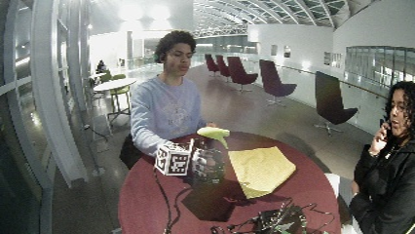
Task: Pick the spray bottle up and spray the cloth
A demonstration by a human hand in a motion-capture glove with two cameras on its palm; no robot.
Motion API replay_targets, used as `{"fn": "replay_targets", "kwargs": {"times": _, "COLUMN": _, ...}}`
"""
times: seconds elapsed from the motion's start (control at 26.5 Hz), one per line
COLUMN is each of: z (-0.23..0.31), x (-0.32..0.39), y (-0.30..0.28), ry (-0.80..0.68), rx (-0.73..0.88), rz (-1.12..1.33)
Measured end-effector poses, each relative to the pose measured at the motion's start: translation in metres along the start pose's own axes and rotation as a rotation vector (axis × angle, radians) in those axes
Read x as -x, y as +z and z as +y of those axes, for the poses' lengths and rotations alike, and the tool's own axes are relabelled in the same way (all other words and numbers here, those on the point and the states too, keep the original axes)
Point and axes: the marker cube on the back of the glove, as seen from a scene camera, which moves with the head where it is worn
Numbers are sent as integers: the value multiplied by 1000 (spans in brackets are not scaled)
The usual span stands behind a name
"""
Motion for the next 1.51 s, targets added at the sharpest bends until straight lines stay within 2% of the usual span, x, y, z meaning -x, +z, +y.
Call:
{"fn": "replay_targets", "kwargs": {"times": 0.42, "z": -2, "x": 2, "y": 0, "ry": -8, "rx": -94, "rz": 33}}
{"fn": "replay_targets", "kwargs": {"times": 0.6, "z": -2, "x": 5, "y": 0, "ry": -15, "rx": -73, "rz": 58}}
{"fn": "replay_targets", "kwargs": {"times": 1.06, "z": -11, "x": 61, "y": 1, "ry": -11, "rx": 325, "rz": 369}}
{"fn": "replay_targets", "kwargs": {"times": 1.51, "z": -30, "x": 73, "y": 33, "ry": 143, "rx": 590, "rz": 502}}
